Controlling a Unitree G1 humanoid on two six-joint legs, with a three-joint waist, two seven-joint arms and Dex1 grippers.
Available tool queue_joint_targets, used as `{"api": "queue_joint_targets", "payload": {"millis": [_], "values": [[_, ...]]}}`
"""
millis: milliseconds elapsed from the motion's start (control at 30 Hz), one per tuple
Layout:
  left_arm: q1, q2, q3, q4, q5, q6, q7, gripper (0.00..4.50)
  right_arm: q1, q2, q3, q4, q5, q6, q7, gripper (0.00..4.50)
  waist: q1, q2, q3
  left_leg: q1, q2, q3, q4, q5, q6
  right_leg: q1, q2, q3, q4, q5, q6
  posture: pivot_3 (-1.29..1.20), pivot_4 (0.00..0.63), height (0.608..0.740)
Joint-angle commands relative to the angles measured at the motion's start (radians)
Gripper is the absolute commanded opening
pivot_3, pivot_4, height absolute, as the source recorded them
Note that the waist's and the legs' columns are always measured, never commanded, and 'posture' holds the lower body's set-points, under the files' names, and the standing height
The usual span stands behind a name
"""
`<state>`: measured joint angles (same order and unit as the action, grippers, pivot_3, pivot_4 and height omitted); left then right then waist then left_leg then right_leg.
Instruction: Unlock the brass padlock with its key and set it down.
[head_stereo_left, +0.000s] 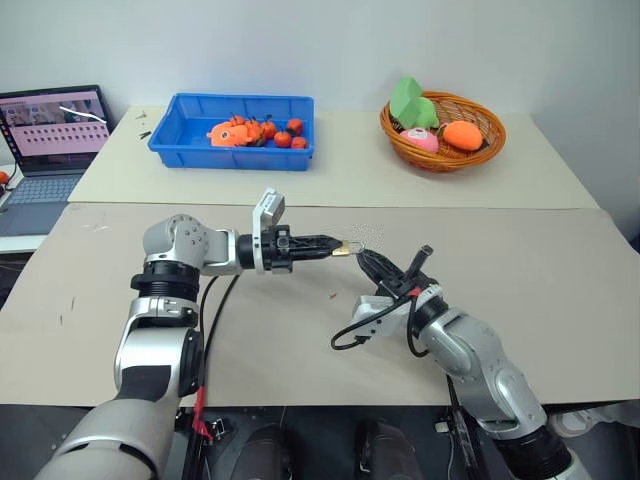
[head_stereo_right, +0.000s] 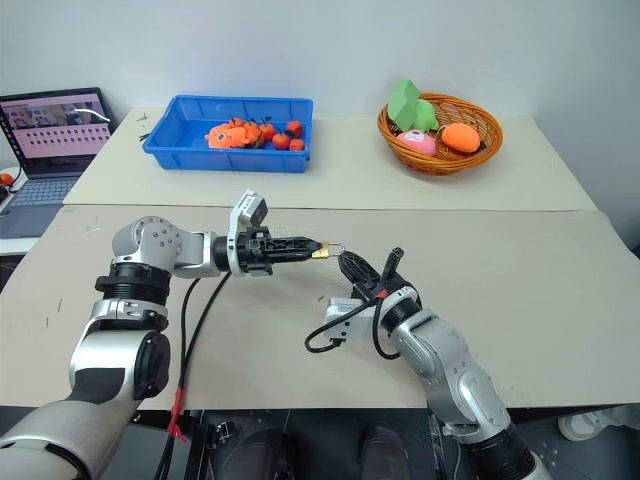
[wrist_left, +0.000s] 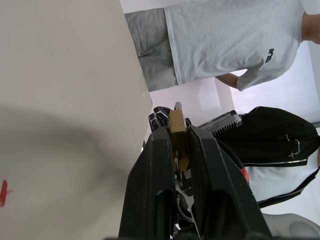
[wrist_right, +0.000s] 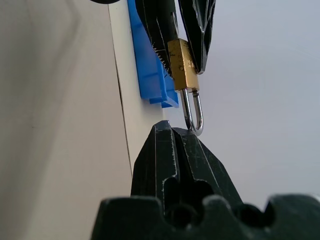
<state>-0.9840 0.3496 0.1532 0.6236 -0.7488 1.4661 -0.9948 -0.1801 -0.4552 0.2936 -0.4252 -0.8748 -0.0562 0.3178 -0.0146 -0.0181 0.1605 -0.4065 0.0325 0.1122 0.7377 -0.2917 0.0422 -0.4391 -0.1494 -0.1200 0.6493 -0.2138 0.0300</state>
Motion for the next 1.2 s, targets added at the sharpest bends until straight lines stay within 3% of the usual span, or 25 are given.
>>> {"api": "queue_joint_targets", "payload": {"millis": [33, 400, 633, 700, 867, 1000, 1100, 1200], "values": [[-0.005, 0.004, -0.001, -0.023, -0.017, 0.003, -0.014, 0.01, -0.032, 0.016, -0.044, -0.078, 0.042, 0.015, 0.026, 0.21, 0.0, 0.0, 0.0, 0.0, 0.0, 0.0, 0.0, 0.0, 0.0, 0.0, 0.0, 0.0, 0.0, 0.0, 0.0, 0.0, 0.15, 0.692], [-0.005, 0.005, -0.008, -0.024, -0.014, 0.002, -0.022, 0.01, -0.016, -0.009, -0.116, -0.018, 0.104, 0.005, 0.03, 0.21, 0.0, 0.0, 0.0, 0.0, 0.0, 0.0, 0.0, 0.0, 0.0, 0.0, 0.0, 0.0, 0.0, 0.0, -0.001, 0.0, 0.15, 0.692], [-0.01, 0.007, -0.016, -0.016, -0.012, -0.004, -0.026, 0.01, -0.046, -0.011, -0.186, 0.122, 0.39, 0.032, 0.143, 0.21, -0.001, 0.0, 0.0, 0.0, 0.0, 0.0, -0.001, 0.0, 0.0, 0.0, 0.0, 0.0, 0.0, 0.002, -0.003, 0.0, 0.15, 0.692], [-0.013, 0.008, -0.018, -0.012, -0.011, -0.007, -0.029, 0.01, -0.099, -0.034, -0.221, 0.177, 0.503, 0.066, 0.223, 0.21, -0.004, 0.0, 0.0, 0.0, 0.0, 0.0, -0.001, 0.0, 0.0, 0.0, 0.0, 0.0, 0.0, 0.002, -0.004, 0.0, 0.15, 0.692], [-0.017, 0.01, -0.03, -0.007, -0.008, -0.013, -0.041, 0.01, -0.238, -0.103, -0.305, 0.292, 0.905, 0.304, 0.577, 0.21, -0.003, 0.0, 0.0, 0.001, 0.0, -0.001, 0.0, 0.0, 0.0, 0.001, 0.0, 0.0, -0.001, 0.003, -0.004, 0.0, 0.15, 0.692], [-0.011, 0.017, -0.052, -0.022, -0.011, -0.009, -0.063, 0.01, -0.348, -0.218, -0.36, 0.45, 1.218, 0.553, 0.931, 0.21, 0.001, 0.0, 0.0, 0.0, -0.001, -0.001, -0.003, 0.0, 0.001, 0.001, 0.0, -0.001, -0.002, 0.003, -0.005, 0.0, 0.15, 0.692], [-0.013, 0.023, -0.062, -0.018, -0.009, -0.011, -0.073, 0.01, -0.4, -0.264, -0.367, 0.534, 1.347, 0.659, 1.082, 0.21, 0.002, 0.0, 0.0, 0.0, -0.001, -0.001, -0.004, -0.001, 0.002, 0.001, 0.0, -0.001, -0.002, 0.004, -0.005, 0.0, 0.15, 0.692], [-0.012, 0.029, -0.07, -0.016, -0.007, -0.014, -0.081, 0.01, -0.464, -0.241, -0.334, 0.617, 1.357, 0.697, 1.087, 0.21, -0.002, 0.0, 0.0, 0.0, -0.001, -0.001, -0.006, -0.001, 0.002, 0.001, 0.0, -0.002, -0.002, 0.004, -0.005, 0.0, 0.15, 0.692]]}}
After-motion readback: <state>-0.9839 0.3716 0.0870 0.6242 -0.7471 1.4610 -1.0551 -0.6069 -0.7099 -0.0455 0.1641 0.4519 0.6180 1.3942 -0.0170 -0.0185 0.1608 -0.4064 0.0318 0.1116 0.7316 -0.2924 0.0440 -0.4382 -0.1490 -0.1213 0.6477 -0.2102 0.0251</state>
